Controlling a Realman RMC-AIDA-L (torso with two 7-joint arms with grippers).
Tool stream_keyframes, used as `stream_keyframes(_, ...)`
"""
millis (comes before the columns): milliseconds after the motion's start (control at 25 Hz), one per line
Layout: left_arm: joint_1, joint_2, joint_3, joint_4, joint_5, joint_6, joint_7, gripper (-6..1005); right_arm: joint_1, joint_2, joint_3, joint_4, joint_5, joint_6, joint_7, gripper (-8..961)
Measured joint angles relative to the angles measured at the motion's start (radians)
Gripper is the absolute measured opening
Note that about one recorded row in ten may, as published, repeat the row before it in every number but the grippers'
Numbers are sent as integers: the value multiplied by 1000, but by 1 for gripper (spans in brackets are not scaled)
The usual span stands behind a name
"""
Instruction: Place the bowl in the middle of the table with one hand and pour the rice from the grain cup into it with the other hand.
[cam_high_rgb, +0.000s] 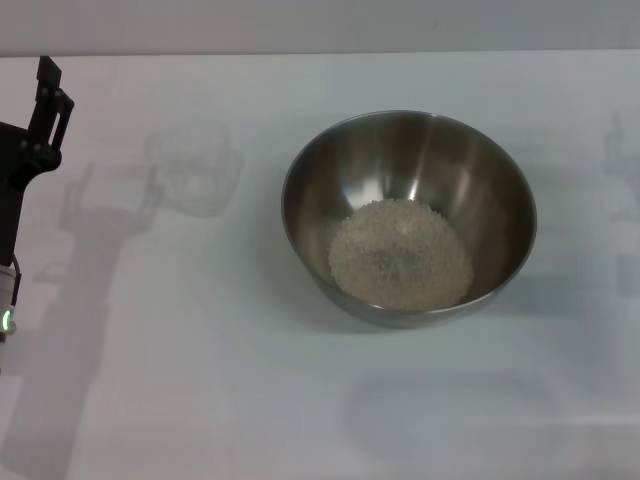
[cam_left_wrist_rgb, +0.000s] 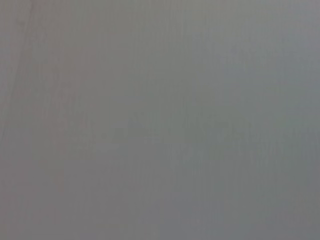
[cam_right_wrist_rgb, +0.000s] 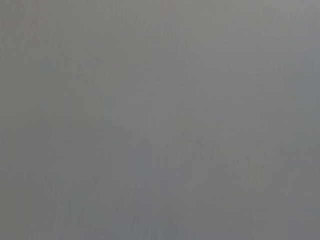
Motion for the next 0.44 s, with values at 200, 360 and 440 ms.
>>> stream_keyframes(200,-2,-1,-1,0,0,-3,0,801,2,0,0,0,0,-2,0,398)
stream_keyframes(360,-5,-2,-1,0,0,-5,1,801,4,0,0,0,0,-2,0,398)
stream_keyframes(440,-6,-2,-1,0,0,-5,3,801,6,0,0,0,0,-3,0,398)
